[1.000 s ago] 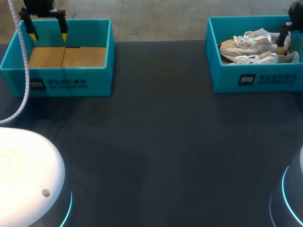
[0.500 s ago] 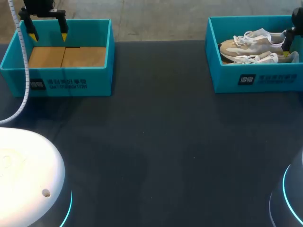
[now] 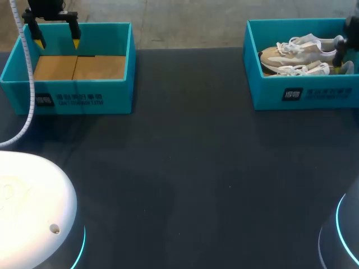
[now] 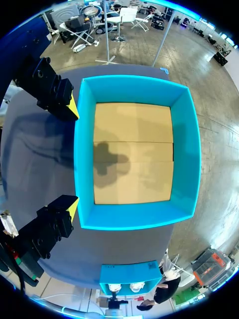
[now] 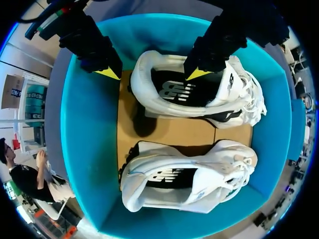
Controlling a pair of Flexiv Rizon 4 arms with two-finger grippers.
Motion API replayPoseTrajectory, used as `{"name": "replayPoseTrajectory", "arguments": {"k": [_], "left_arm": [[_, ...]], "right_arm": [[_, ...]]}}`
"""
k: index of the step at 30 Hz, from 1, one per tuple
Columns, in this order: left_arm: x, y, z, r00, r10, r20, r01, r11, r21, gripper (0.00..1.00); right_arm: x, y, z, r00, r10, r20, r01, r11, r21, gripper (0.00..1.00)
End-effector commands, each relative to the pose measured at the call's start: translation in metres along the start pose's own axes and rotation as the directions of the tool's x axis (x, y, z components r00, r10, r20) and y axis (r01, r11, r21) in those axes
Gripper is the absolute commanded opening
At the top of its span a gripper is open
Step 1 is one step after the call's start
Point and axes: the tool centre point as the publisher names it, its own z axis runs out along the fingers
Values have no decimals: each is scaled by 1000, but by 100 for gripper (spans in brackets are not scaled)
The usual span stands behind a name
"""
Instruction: Take the shoe out of the shoebox, open the shoe tongue, remove and reinsert the insole, then place the shoe into the shoebox
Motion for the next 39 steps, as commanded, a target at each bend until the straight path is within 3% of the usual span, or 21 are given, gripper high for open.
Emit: {"name": "replayPoseTrajectory", "arguments": {"k": [1,4,29,36,39], "left_arm": [[0,0,0,1000,0,0,0,1000,0,100],[0,0,0,1000,0,0,0,1000,0,100],[0,0,0,1000,0,0,0,1000,0,100],[0,0,0,1000,0,0,0,1000,0,100],[0,0,0,1000,0,0,0,1000,0,100]], "right_arm": [[-1,3,10,1000,-5,-3,5,1000,10,79],[-1,1,15,1000,-12,-4,12,1000,15,84],[-3,1,41,1000,-9,-17,9,999,43,89],[-3,1,49,999,-10,-31,12,998,58,85],[-3,1,51,999,-8,-33,10,998,65,67]]}}
